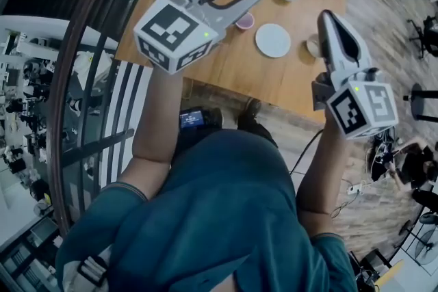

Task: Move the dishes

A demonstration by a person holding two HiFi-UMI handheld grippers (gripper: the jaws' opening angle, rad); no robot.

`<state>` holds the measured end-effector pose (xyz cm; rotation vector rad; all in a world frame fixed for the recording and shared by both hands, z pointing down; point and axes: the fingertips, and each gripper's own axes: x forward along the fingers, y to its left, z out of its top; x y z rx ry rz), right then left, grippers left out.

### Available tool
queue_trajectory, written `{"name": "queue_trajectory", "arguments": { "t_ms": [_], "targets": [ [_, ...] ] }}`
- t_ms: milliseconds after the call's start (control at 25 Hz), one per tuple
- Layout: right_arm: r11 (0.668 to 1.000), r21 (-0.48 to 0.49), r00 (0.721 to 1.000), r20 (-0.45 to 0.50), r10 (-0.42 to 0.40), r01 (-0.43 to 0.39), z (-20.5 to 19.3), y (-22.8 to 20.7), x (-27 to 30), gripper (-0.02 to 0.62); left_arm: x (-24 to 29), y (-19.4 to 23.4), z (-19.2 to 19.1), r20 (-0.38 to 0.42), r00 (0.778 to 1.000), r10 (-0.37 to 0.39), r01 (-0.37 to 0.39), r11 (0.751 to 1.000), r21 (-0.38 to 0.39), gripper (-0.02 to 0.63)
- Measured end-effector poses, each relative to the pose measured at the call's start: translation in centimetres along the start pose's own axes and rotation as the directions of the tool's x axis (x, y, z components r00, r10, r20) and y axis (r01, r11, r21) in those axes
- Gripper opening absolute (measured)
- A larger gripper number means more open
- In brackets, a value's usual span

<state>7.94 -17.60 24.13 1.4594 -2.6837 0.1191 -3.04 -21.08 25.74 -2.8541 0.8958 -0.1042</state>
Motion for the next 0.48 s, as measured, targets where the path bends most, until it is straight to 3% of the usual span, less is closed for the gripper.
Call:
{"name": "queue_trajectory", "arguments": {
  "t_ms": [200, 480],
  "targets": [
    [1.0, -0.013, 1.0, 0.005, -0.015, 0.015, 2.4, 4.1, 0.8, 0.009, -3.8, 1.3, 2.4, 0.02, 1.0, -0.018, 0.017, 1.0, 0.013, 0.137],
    [0.999, -0.014, 1.0, 0.0, -0.03, 0.03, 1.8, 2.6, -0.1, 0.009, -2.4, 0.3, 2.4, 0.028, 0.999, -0.028, 0.027, 0.999, 0.02, 0.137]
  ]
}}
